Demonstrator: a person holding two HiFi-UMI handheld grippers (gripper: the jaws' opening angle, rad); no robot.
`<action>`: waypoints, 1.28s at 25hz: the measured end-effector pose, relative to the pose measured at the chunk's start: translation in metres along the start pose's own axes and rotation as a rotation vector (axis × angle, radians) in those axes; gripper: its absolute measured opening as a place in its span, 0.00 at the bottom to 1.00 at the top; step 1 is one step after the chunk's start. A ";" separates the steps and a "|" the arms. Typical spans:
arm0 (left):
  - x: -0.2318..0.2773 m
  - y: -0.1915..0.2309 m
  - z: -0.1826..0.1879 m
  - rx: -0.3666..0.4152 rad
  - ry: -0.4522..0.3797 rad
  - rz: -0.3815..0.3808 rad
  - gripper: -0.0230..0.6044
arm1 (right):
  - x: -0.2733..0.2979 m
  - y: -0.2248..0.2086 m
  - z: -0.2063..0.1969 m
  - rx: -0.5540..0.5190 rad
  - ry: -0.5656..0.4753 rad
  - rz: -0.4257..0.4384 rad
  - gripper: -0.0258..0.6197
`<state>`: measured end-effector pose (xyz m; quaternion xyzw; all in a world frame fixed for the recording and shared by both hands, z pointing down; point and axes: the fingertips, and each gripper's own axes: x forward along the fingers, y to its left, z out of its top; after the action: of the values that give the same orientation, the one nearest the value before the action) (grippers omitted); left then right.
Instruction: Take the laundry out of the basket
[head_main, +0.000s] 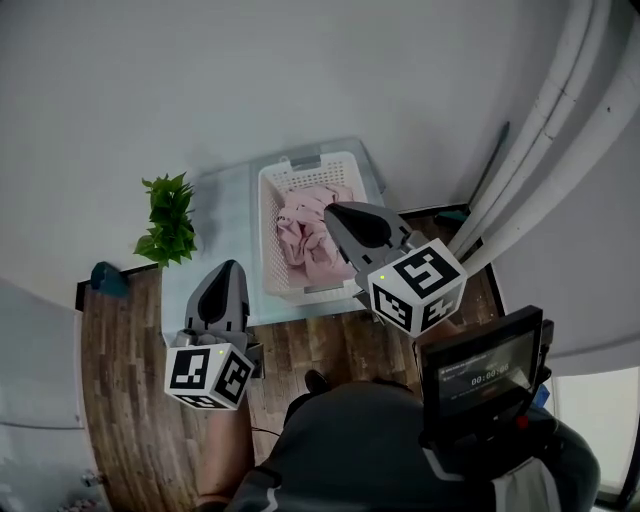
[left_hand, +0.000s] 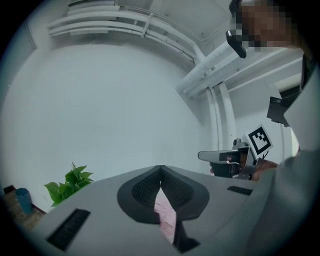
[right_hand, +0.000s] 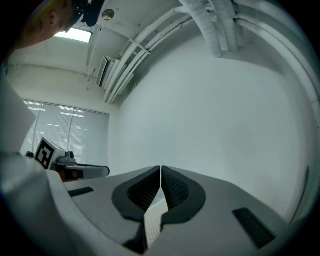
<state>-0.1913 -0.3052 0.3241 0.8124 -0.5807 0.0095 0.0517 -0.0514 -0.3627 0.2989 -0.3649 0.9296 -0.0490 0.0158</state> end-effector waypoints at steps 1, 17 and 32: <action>0.001 0.008 0.000 0.000 -0.003 -0.006 0.05 | 0.005 -0.001 0.000 0.000 0.000 -0.016 0.07; 0.030 0.077 -0.016 -0.055 0.016 -0.128 0.05 | 0.062 -0.031 -0.032 -0.017 0.125 -0.241 0.07; 0.112 0.107 -0.060 -0.048 0.160 -0.019 0.05 | 0.137 -0.120 -0.164 0.184 0.416 -0.188 0.60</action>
<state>-0.2534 -0.4397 0.4002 0.8130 -0.5672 0.0598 0.1176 -0.0814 -0.5304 0.4756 -0.4287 0.8665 -0.2089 -0.1472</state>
